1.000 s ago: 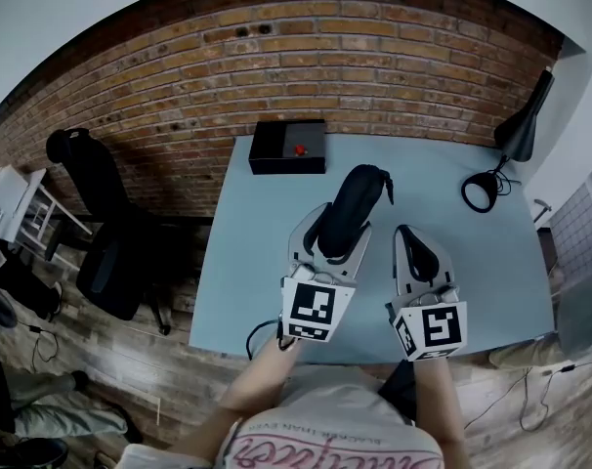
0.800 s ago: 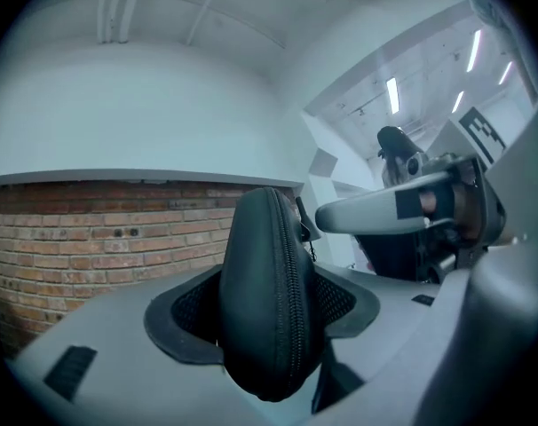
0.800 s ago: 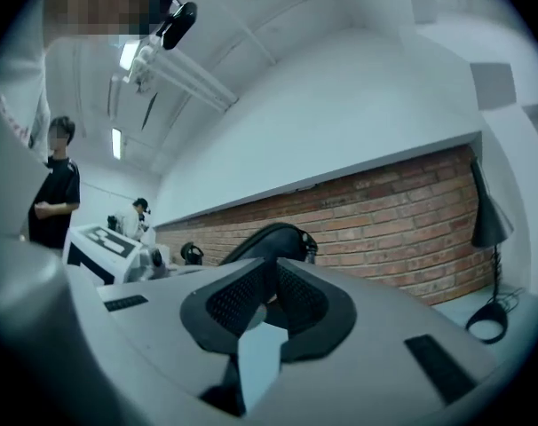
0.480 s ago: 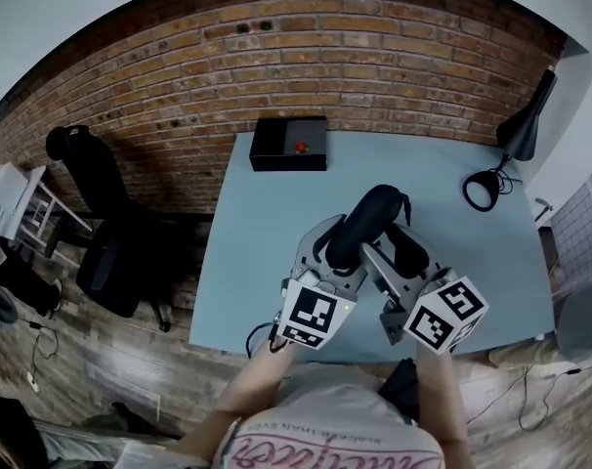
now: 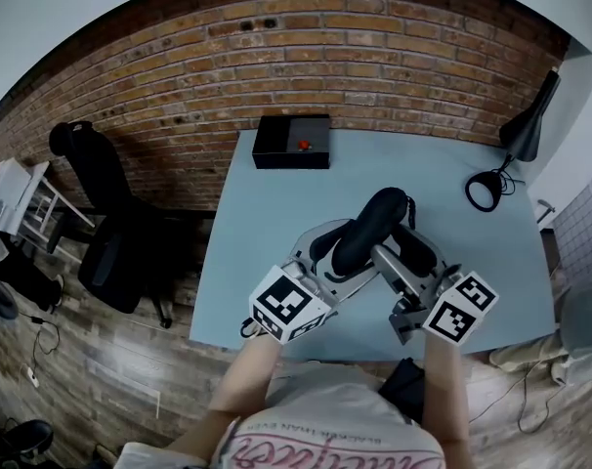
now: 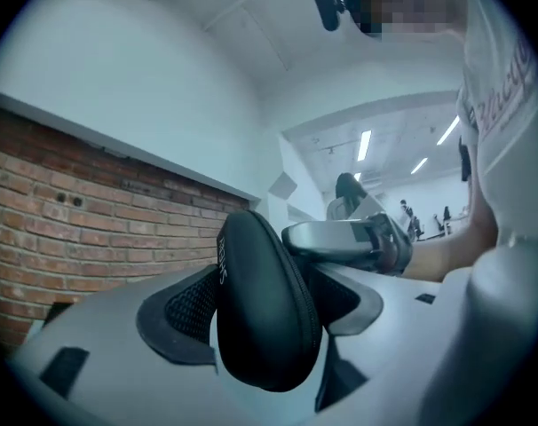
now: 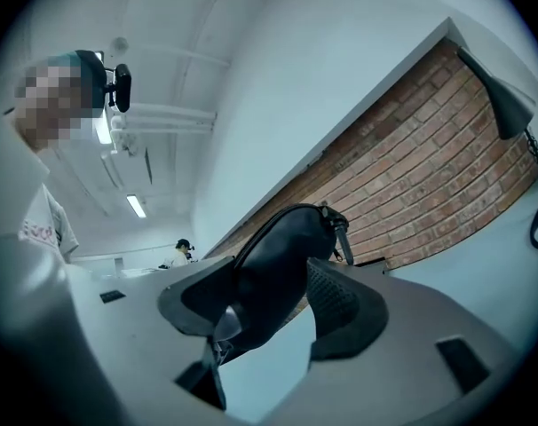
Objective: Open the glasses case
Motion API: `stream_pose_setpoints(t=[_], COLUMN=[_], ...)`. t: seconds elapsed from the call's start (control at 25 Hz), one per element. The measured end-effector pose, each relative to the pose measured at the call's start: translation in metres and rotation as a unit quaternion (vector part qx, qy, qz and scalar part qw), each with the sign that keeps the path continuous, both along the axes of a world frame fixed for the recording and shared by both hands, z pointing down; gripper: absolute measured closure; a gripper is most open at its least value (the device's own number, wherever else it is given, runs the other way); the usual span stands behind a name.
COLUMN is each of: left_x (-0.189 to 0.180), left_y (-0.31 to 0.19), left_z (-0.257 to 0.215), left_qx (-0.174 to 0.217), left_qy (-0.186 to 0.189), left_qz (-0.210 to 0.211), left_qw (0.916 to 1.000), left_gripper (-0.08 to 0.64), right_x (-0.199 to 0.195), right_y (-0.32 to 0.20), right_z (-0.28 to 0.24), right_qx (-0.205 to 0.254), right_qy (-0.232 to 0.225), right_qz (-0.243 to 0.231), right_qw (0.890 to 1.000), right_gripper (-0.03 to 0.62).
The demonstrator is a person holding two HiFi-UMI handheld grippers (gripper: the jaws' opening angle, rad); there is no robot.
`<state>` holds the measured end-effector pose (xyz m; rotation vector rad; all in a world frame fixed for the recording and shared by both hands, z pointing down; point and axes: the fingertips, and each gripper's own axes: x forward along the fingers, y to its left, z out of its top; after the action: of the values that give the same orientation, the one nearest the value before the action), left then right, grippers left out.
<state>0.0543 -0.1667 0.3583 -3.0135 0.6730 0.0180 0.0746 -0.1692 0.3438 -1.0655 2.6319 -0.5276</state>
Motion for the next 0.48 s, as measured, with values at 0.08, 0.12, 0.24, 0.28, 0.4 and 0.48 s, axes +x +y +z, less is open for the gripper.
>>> stream_pose_setpoints(t=[0.08,0.12,0.24,0.28,0.4,0.48], left_x=[0.002,0.003,0.004,0.003,0.000,-0.004], left_y=[0.004,0.005,0.008,0.009,0.017,0.024], left_z=[0.003,0.005,0.010,0.010,0.010,0.006], left_qx=[-0.027,-0.039,-0.077,-0.090,-0.129,-0.151], left_qy=[-0.003,-0.007,-0.008,-0.003,0.021,0.044], left_qz=[0.027,0.036,0.065,0.078,0.126,0.163], left_qw=[0.9993,0.9986,0.9949,0.9929,0.9834,0.9740], left_gripper=[0.246,0.245,0.245,0.246,0.245,0.247], right_x=[0.002,0.003,0.004,0.005,0.009,0.011], right_y=[0.002,0.004,0.007,0.008,0.013,0.018], right_z=[0.002,0.003,0.006,0.006,0.007,0.004], right_qx=[0.009,0.016,0.037,0.041,0.045,0.051], right_qy=[0.019,0.032,0.064,0.069,0.074,0.070], right_qz=[-0.010,-0.013,-0.018,-0.024,-0.052,-0.078], right_qw=[1.000,0.999,0.997,0.997,0.995,0.993], right_gripper=[0.339,0.339,0.339,0.341,0.341,0.341])
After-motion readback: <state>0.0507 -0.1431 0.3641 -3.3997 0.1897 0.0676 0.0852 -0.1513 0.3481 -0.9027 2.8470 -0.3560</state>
